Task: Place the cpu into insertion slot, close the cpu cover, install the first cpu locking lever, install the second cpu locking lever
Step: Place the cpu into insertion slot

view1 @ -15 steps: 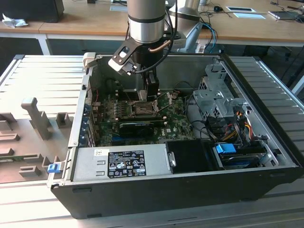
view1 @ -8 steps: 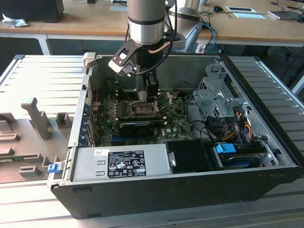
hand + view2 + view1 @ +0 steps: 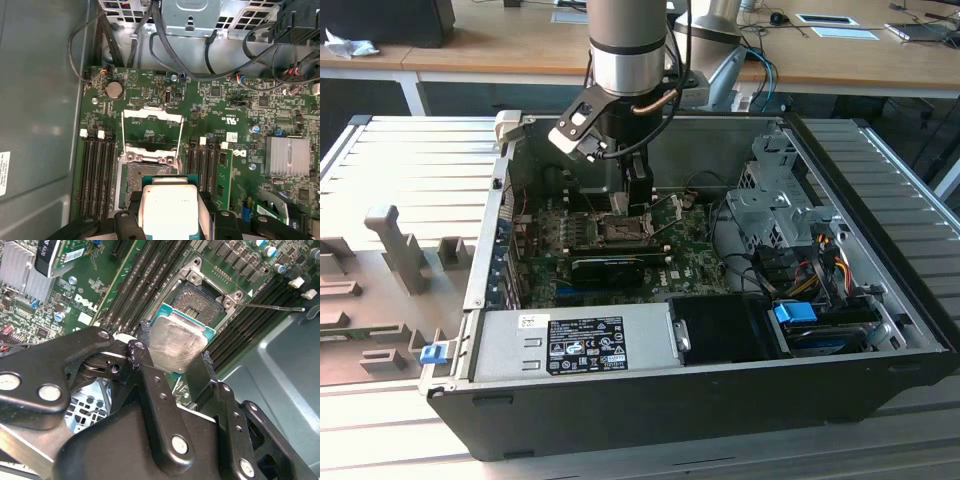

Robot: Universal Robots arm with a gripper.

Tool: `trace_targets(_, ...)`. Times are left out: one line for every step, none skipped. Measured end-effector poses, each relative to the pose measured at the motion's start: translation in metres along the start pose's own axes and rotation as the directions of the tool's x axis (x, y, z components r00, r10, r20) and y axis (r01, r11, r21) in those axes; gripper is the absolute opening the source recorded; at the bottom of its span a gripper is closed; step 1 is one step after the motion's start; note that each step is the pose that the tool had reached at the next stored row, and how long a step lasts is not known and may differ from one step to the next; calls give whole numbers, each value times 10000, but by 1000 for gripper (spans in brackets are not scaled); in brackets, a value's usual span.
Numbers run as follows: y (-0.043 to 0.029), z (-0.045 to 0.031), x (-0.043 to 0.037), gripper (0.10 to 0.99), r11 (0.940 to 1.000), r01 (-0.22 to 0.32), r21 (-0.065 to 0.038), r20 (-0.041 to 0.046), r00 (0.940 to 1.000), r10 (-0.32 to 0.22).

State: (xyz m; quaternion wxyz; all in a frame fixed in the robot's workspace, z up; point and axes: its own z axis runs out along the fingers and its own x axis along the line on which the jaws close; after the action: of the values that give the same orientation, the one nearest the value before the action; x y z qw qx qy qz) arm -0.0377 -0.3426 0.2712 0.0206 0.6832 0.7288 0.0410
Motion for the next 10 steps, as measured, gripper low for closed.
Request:
trace_targets(0, 13, 4, 529, 10000, -10, -1, 1, 10000, 10)
trace_targets(-1, 23, 5, 529, 10000, -13, -1, 1, 10000, 13)
trace_targets(-2, 29, 5, 529, 10000, -14, -1, 2, 10000, 14)
trace_targets(-2, 36, 5, 529, 10000, -14, 0, 2, 10000, 14)
trace_targets(-3, 42, 5, 529, 10000, -15, -1, 2, 10000, 15)
trace_targets(-4, 52, 6, 529, 10000, -22, -1, 3, 10000, 22)
trace_targets(-4, 60, 8, 529, 10000, -28, -1, 4, 10000, 28)
trace_targets(-5, 63, 8, 529, 10000, -31, 0, 4, 10000, 31)
trace_targets(-5, 66, 9, 529, 10000, -32, -1, 3, 10000, 32)
trace_targets(-6, 74, 9, 529, 10000, -33, -2, 3, 10000, 33)
